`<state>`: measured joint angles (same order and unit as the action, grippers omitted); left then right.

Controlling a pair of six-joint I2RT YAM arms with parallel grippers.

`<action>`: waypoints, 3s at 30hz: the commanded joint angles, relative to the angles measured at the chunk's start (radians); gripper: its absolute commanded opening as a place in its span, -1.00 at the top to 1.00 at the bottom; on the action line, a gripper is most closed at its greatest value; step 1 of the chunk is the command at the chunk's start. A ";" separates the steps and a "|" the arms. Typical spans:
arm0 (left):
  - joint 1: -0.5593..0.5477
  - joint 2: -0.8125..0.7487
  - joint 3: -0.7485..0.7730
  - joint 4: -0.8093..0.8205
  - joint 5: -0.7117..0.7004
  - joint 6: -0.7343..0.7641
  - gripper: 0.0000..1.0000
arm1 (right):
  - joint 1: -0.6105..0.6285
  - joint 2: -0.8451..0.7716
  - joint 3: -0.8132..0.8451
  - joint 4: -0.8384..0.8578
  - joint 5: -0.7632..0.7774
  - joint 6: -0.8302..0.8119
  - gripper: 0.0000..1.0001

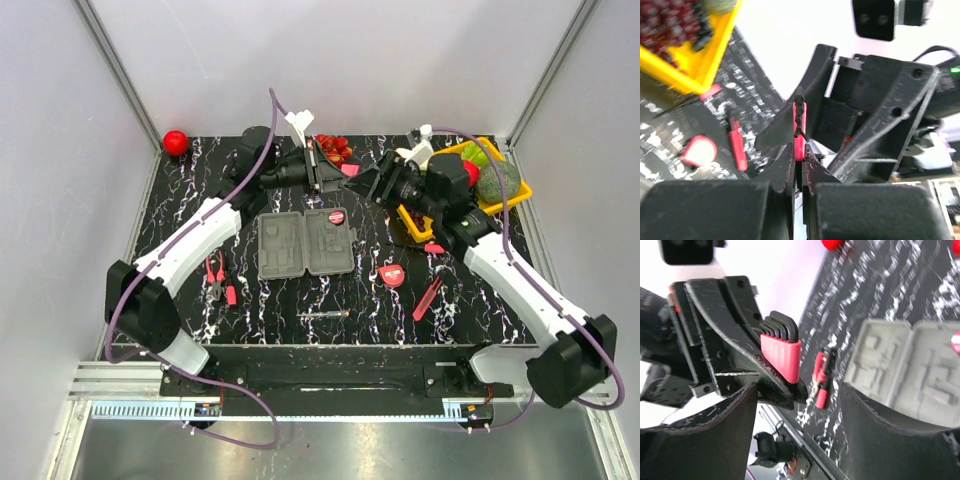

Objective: Pack the tool kit

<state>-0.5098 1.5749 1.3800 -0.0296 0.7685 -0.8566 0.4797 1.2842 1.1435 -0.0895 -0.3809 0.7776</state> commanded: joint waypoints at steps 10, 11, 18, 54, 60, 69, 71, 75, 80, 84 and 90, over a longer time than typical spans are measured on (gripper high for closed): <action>0.007 -0.070 0.136 0.407 0.213 -0.320 1.00 | 0.002 -0.097 0.125 0.381 -0.039 0.029 -0.35; 0.005 -0.072 0.133 0.424 0.215 -0.338 1.00 | 0.002 -0.095 0.131 0.379 -0.042 0.029 -0.35; 0.005 -0.081 0.114 0.505 0.232 -0.386 1.00 | 0.002 -0.088 0.145 0.382 -0.085 0.035 -0.08; 0.155 -0.201 -0.194 -0.345 -0.324 0.216 -0.64 | -0.004 0.167 -0.056 -0.006 -0.068 0.009 1.00; 0.155 -0.049 -0.217 -0.328 -0.319 0.185 -0.28 | 0.011 0.326 -0.056 0.013 -0.033 0.023 1.00; 0.146 0.148 -0.162 -0.309 -0.334 0.194 -0.16 | 0.017 0.461 -0.027 0.042 -0.006 0.009 1.00; 0.146 0.178 -0.150 -0.309 -0.336 0.200 -0.13 | 0.017 0.484 -0.008 0.051 0.019 -0.017 1.00; 0.143 0.224 -0.099 -0.316 -0.343 0.260 -0.09 | 0.017 0.536 0.058 0.020 0.065 -0.067 1.00; 0.143 0.280 -0.055 -0.368 -0.394 0.297 -0.09 | 0.014 0.598 0.090 0.028 0.089 -0.092 1.00; 0.143 0.315 -0.047 -0.414 -0.442 0.317 -0.09 | 0.014 0.626 0.107 0.027 0.092 -0.129 1.00; 0.143 0.349 -0.027 -0.451 -0.463 0.346 -0.08 | -0.003 0.632 0.121 -0.006 0.080 -0.211 1.00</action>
<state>-0.3637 1.9091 1.3067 -0.4492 0.3519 -0.5484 0.4858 1.9163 1.2079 -0.1024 -0.3042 0.6483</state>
